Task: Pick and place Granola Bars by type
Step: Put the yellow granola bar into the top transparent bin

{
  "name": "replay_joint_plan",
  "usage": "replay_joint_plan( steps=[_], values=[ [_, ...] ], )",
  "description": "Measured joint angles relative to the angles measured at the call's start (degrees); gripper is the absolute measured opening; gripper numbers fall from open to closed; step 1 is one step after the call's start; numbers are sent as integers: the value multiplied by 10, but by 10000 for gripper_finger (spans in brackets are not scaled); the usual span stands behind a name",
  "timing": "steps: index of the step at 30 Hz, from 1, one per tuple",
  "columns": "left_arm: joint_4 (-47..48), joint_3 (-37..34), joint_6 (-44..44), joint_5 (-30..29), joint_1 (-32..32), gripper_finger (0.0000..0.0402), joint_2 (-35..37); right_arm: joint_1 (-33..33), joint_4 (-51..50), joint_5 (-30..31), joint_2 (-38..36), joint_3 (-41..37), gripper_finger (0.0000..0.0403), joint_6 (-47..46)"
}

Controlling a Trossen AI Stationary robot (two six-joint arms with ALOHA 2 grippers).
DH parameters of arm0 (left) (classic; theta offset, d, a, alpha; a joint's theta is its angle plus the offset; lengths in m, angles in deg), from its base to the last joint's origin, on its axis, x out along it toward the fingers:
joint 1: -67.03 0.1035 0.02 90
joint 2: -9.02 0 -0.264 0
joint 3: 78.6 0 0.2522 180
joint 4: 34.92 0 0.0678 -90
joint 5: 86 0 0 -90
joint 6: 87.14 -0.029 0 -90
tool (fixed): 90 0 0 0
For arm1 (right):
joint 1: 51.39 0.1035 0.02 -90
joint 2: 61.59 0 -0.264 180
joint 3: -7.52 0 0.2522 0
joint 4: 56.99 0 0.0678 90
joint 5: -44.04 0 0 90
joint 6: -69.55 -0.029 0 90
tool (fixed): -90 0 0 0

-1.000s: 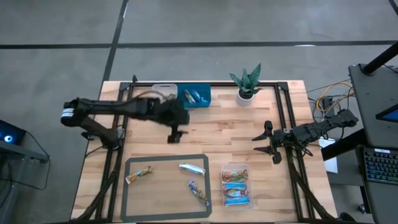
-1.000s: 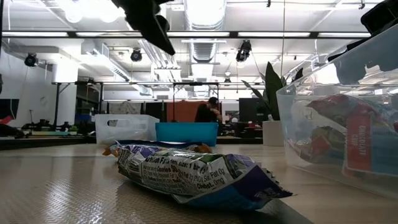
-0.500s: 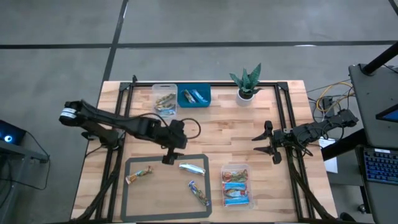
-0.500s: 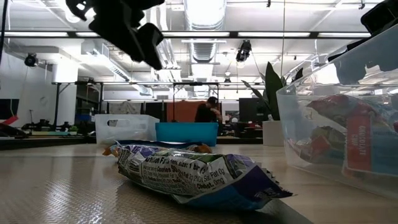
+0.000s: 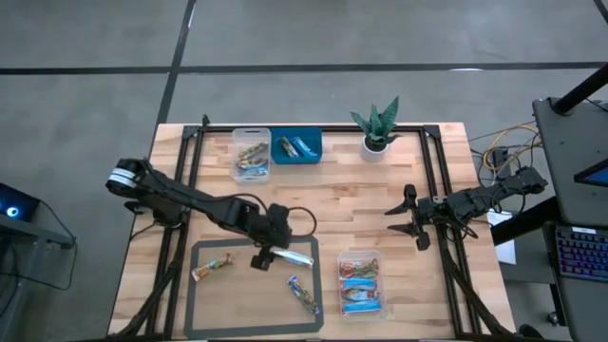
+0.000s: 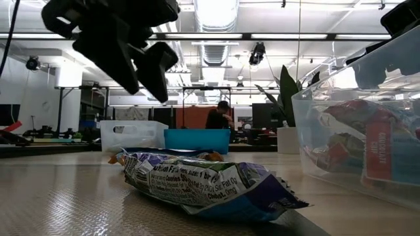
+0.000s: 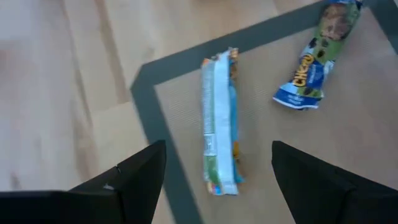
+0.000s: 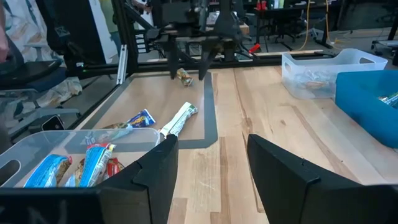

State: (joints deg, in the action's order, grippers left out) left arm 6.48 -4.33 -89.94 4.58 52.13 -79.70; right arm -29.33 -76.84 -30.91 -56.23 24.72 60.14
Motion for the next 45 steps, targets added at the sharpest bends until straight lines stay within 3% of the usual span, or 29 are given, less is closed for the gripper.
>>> replay_joint_plan(
  steps=[10, 24, 31, 37, 45],
  values=[
    [-37, 0, 33, 17, -18, 271, -66, 0, 0, 0, 0, 0, 183, 0],
    [-71, -1, 12, 22, -15, 271, -142, 0, 0, 0, 0, 0, 183, 0],
    [-92, -2, 10, 24, -13, 265, -146, 0, 0, 0, 0, 0, 183, 0],
    [-96, -1, 12, 24, -13, 214, -143, 0, 0, 0, 0, 0, 183, 0],
    [-96, -1, 9, 11, -12, 112, -143, 0, 0, 0, 0, 0, 183, 0]
  ],
)
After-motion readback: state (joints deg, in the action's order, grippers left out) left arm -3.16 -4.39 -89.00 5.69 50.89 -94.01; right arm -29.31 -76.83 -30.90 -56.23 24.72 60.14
